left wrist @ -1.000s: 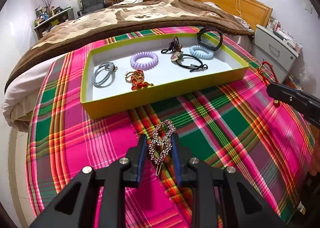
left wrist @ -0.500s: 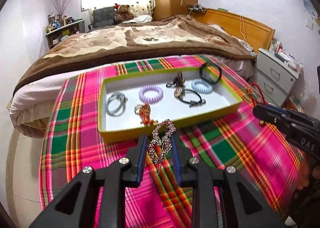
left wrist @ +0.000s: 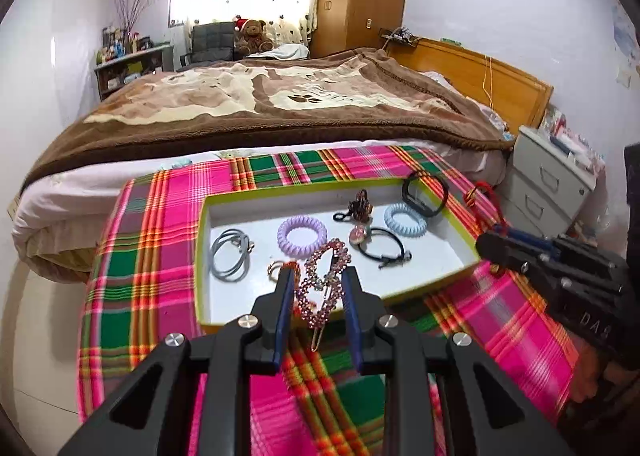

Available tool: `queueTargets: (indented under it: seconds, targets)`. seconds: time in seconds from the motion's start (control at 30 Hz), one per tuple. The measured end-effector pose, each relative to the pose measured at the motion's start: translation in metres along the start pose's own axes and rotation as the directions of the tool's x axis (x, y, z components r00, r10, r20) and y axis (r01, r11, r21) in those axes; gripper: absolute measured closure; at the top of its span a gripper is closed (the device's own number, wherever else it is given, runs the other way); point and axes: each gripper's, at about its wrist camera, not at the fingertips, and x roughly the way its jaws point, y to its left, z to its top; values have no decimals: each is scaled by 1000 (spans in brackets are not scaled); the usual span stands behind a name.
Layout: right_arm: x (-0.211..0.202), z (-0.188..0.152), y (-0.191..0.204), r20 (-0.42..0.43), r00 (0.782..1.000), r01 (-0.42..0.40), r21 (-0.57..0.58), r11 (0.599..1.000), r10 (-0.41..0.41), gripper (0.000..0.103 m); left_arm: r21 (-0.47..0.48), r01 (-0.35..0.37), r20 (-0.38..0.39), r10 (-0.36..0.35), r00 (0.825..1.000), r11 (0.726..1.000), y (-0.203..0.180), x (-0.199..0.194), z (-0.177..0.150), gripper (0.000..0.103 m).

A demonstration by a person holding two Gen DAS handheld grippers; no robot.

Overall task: Organize jewelry
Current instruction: 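Carry the brooch in the left tool while the right tool carries the red beaded tassel, then drop the brooch from the left tool while the right tool releases the red beaded tassel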

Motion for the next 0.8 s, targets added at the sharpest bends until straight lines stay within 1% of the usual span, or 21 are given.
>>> queueTargets:
  seconds: [0.07,0.17,0.2,0.27,0.33,0.37,0.43,0.53,0.6,0.7,0.77,0.8]
  targets:
    - [9,5,0,-12,1000,0,-20,1000,0,85,-12,-11,-10,11,1000,1000,3,11,6,78]
    - [25,11,-6,-41,999,-2,-22,1000,1,85,-37,17,-25,-17,1000,999,6,28,12,78]
    - [32,12,-9,-58,998,2,-24,1000,-4,85,-38,10,-37,-12,999,999,6,34,13,78]
    - [42,12,-15,-79,996,26,-34,999,-29,85,-12,-2,-51,2,999,1000,1,45,12,78]
    - [53,11,-21,-114,992,46,-53,998,-51,85,-16,18,-77,-20,997,1000,-1,57,11,78]
    - [61,9,-25,-140,988,59,-59,997,-66,85,-17,14,-87,-15,996,1000,-2,62,10,78]
    - [68,6,-32,-165,983,70,-63,996,-80,85,27,-35,-91,37,995,999,-10,68,9,78]
    - [78,0,-37,-199,973,100,-88,991,-116,85,30,-14,-119,18,993,999,-17,79,7,78]
    - [84,-4,-41,-225,965,116,-100,988,-137,85,42,-27,-136,32,990,999,-20,84,6,78]
    - [89,-6,-44,-243,959,122,-116,986,-147,85,43,-13,-148,19,989,999,-24,89,4,78]
    - [90,-5,-47,-244,960,113,-106,988,-136,85,50,-23,-150,30,988,998,-26,91,3,78]
    - [90,-5,-47,-246,959,120,-106,987,-143,85,50,-21,-153,29,988,999,-26,93,3,78]
